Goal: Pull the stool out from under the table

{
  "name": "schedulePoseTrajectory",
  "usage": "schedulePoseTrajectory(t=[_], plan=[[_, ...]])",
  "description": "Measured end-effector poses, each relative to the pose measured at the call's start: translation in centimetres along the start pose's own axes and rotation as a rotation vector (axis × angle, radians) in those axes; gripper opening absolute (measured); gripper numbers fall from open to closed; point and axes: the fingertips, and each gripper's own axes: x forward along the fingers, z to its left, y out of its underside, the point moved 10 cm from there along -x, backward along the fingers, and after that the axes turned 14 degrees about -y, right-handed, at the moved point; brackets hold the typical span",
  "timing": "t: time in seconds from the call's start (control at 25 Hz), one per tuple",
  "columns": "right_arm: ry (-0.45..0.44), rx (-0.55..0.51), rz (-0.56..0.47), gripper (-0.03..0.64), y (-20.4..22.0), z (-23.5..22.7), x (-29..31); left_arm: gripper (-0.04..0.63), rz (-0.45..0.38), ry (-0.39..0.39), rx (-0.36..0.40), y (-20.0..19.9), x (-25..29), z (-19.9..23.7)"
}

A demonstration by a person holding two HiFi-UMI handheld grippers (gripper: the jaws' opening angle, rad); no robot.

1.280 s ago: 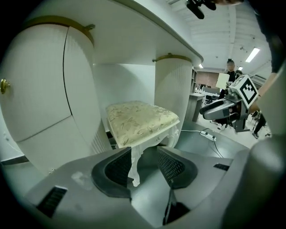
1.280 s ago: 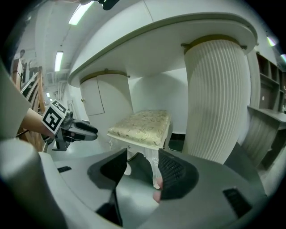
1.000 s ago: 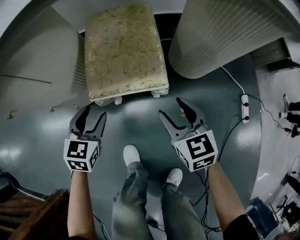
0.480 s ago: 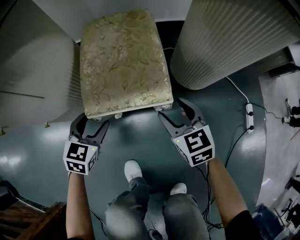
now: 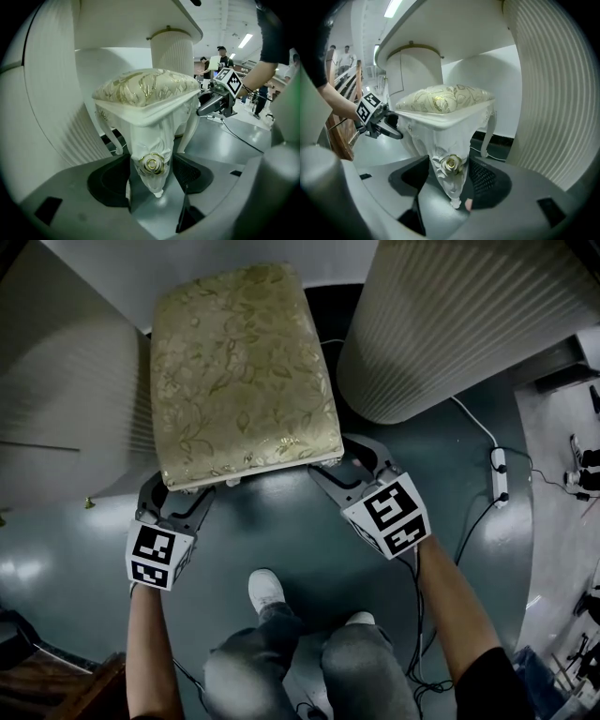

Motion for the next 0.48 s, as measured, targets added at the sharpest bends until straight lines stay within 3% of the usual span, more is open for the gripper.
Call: schedulePoseTrajectory(t=[0.48], plan=[[0.027, -0.028, 0.026, 0.308, -0.19, 0.2, 0.2, 0.258, 0.029, 0.012, -0.004, 0.16, 0.32, 0.16]])
